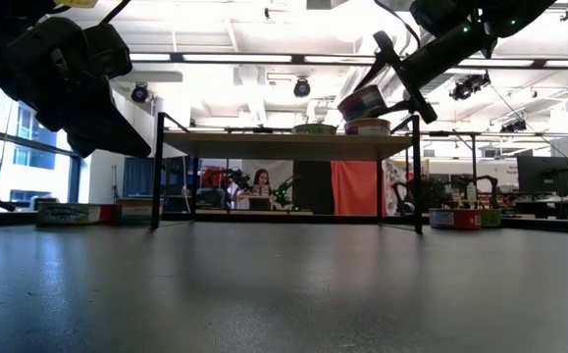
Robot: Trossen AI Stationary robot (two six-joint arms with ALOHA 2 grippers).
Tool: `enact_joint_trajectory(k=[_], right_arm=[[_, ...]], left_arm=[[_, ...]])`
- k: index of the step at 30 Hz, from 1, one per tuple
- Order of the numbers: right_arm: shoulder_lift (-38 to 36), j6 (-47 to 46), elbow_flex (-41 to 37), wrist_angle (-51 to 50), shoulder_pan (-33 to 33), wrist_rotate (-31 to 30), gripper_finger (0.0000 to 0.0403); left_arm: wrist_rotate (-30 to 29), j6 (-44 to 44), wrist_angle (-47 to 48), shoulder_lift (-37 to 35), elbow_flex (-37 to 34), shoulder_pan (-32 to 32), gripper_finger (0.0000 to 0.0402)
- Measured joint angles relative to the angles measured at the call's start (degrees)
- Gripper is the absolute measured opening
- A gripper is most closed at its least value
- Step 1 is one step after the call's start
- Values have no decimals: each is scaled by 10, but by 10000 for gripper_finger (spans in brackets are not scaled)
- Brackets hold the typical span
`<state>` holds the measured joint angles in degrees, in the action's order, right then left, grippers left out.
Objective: Stack canned seafood by type on shelf
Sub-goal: Stack the top right blue tuna can on top of the other blue tuna can
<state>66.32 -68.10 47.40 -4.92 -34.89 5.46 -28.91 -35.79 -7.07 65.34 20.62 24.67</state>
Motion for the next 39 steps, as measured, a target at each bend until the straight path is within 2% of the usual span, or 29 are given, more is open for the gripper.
enact_joint_trajectory(k=[9, 22, 30, 35, 39], right_arm=[[0, -5, 0, -5, 0, -18, 269], [0, -17, 4, -6, 0, -20, 353], [-1, 70, 70, -8, 0, -19, 355], [-1, 114, 98, -58, 2, -23, 355], [-1, 111, 100, -109, -1, -53, 355]], left_arm=[[0, 0, 0, 0, 0, 0, 0], [0, 0, 0, 0, 0, 0, 0], [0, 0, 1, 0, 0, 0, 0], [0, 0, 2, 0, 0, 0, 0], [0, 0, 2, 0, 0, 0, 0]])
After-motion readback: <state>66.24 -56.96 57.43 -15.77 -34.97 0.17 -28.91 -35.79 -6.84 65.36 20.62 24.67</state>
